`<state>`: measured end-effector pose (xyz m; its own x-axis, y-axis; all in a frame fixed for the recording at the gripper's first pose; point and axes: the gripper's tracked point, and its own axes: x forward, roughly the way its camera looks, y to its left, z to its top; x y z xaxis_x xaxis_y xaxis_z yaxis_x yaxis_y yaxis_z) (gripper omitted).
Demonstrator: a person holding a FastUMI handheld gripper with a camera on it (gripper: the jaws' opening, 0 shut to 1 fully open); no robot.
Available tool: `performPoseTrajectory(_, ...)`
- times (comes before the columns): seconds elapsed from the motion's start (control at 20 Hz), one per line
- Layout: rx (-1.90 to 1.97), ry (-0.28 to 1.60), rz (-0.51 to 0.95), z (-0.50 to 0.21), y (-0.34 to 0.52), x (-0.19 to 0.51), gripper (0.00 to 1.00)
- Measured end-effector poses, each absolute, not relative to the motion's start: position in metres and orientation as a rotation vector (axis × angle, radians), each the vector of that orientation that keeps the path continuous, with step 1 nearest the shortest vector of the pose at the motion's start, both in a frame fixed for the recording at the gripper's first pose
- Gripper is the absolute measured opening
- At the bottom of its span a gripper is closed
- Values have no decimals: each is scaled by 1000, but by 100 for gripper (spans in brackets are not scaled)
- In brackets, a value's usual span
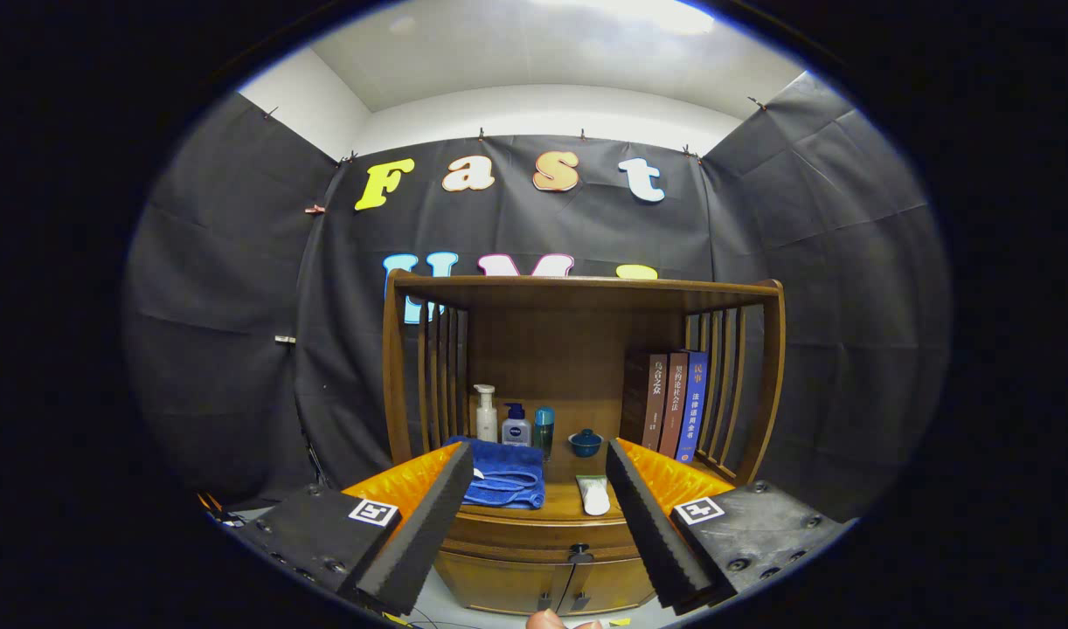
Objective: Pull open the drawer, take out the items inside it, and place them on the countertop above the cabinet.
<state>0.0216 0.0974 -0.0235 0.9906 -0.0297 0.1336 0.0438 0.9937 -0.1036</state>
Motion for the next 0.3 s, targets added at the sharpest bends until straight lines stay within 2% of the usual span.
performPoseTrajectory(0.3, -107, -154, -42, -17, 97, 17, 99)
